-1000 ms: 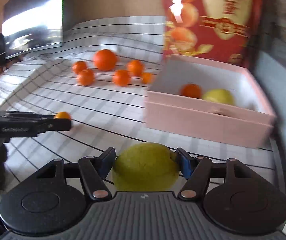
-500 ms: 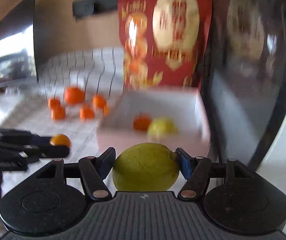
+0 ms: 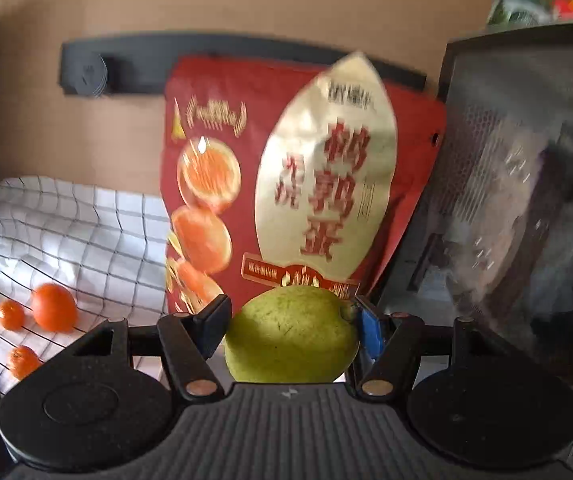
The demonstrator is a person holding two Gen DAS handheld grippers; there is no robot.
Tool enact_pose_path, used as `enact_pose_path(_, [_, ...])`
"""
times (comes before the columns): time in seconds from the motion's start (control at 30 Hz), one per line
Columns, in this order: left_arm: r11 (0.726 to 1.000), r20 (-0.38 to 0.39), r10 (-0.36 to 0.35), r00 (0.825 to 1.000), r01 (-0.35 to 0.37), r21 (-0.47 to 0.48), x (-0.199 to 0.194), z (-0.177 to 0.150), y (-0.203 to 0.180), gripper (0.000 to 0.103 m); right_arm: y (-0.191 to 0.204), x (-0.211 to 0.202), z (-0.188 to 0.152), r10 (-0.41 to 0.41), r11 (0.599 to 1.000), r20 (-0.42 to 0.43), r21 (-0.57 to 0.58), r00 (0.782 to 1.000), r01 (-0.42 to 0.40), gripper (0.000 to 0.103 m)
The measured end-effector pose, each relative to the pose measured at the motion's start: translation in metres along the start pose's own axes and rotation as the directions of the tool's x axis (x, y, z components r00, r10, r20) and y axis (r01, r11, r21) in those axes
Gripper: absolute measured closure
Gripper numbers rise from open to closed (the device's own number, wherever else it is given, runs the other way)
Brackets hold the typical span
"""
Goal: Organize fruits
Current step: 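Release the pear from the right tool while the left tool drops the mandarin into the box, then grasp a mandarin with the left tool while the right tool grasps another mandarin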
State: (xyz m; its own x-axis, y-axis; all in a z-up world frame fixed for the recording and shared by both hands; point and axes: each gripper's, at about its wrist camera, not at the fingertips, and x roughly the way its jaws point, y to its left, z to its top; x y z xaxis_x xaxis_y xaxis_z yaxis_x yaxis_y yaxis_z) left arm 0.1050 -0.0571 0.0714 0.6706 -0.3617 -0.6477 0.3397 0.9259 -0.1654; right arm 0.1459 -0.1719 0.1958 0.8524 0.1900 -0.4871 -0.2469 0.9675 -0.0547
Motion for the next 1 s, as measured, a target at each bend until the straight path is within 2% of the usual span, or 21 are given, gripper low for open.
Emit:
enact_pose_path(0.1, [1.0, 0.033, 0.013, 0.999, -0.013, -0.017, -0.012, -0.009, 0.01, 0.063, -0.007, 0.019, -0.01, 0.059, 0.996, -0.054, 0.065, 0.997, -0.056, 0.037])
enact_pose_path(0.17, [0.999, 0.068, 0.009, 0.998, -0.006, -0.054, -0.021, -0.015, 0.023, 0.063, -0.007, 0.029, -0.018, 0.069, 0.994, -0.079, 0.087, 0.995, -0.062, 0.037])
enact_pose_path(0.3, [0.986, 0.118, 0.042, 0.992, -0.022, -0.168, -0.044, -0.029, 0.057, 0.063, -0.004, 0.054, -0.033, 0.038, 0.994, -0.128, 0.107, 0.991, -0.024, 0.037])
enact_pose_path(0.37, [0.98, 0.133, 0.074, 0.988, -0.047, -0.194, -0.054, -0.033, 0.072, 0.063, -0.005, 0.072, -0.042, 0.029, 0.99, -0.172, 0.143, 0.985, -0.004, 0.037])
enact_pose_path(0.5, [0.969, 0.163, 0.141, 0.977, -0.102, -0.224, -0.071, -0.04, 0.104, 0.063, -0.005, 0.118, -0.064, 0.019, 0.976, -0.294, 0.212, 0.956, 0.046, 0.038])
enact_pose_path(0.6, [0.955, 0.165, 0.181, 0.97, -0.133, -0.265, -0.077, -0.045, 0.129, 0.063, -0.004, 0.145, -0.074, 0.024, 0.966, -0.355, 0.25, 0.935, 0.07, 0.053])
enact_pose_path(0.67, [0.948, 0.164, 0.188, 0.968, -0.135, -0.29, -0.077, -0.052, 0.143, 0.063, -0.003, 0.154, -0.071, 0.011, 0.964, -0.359, 0.251, 0.933, 0.086, 0.055])
enact_pose_path(0.83, [0.931, 0.169, 0.201, 0.965, -0.135, -0.338, -0.075, -0.067, 0.167, 0.063, 0.007, 0.157, -0.068, -0.048, 0.981, -0.365, 0.158, 0.93, 0.112, 0.055])
enact_pose_path(1.0, [0.924, 0.196, 0.221, 0.955, -0.141, -0.354, -0.084, -0.076, 0.176, 0.063, -0.003, 0.145, -0.075, -0.001, 0.979, -0.342, 0.189, 0.94, 0.07, 0.053])
